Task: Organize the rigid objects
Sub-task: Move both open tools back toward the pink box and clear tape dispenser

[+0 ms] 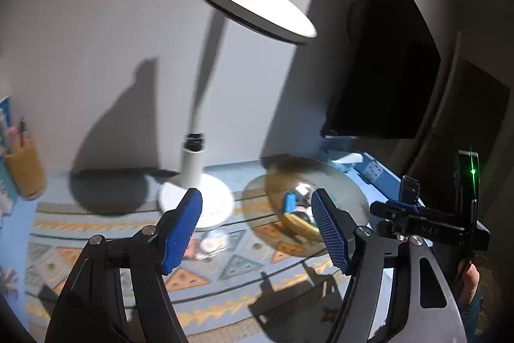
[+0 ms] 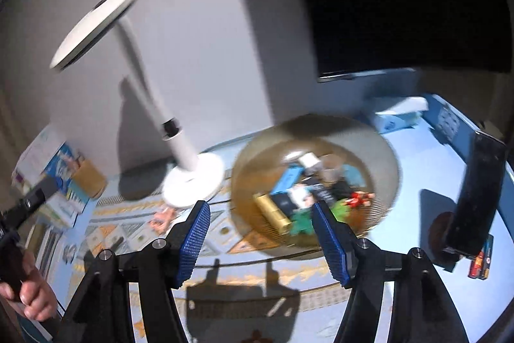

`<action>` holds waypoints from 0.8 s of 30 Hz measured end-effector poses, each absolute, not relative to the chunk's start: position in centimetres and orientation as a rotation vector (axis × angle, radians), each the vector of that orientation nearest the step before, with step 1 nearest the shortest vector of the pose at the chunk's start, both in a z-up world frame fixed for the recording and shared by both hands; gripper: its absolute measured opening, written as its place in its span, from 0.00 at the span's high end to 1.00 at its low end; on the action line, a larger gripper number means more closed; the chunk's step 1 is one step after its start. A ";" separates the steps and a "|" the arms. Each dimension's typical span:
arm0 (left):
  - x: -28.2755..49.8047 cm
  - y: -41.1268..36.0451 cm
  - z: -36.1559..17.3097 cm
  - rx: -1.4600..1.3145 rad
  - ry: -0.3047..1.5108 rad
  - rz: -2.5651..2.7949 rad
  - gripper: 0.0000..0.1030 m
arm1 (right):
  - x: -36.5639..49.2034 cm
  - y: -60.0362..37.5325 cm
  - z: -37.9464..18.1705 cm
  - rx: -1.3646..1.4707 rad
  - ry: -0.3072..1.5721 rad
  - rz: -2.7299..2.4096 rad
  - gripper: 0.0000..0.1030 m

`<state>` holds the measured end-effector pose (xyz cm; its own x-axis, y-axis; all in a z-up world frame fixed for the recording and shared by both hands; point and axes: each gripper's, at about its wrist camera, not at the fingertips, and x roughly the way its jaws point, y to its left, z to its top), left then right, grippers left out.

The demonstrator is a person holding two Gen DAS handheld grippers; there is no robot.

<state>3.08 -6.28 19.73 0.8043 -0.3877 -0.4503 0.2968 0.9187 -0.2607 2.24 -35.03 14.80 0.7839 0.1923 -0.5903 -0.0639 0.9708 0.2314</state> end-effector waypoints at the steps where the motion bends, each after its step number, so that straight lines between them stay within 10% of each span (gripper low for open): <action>1: 2.6 -5.5 19.7 -0.185 0.519 -0.357 0.31 | 2.0 -34.2 14.7 0.193 0.660 0.150 0.37; 24: 4.4 -0.1 1.2 -0.203 0.826 -0.120 0.29 | 2.9 -22.7 -0.7 -0.070 0.786 0.208 0.25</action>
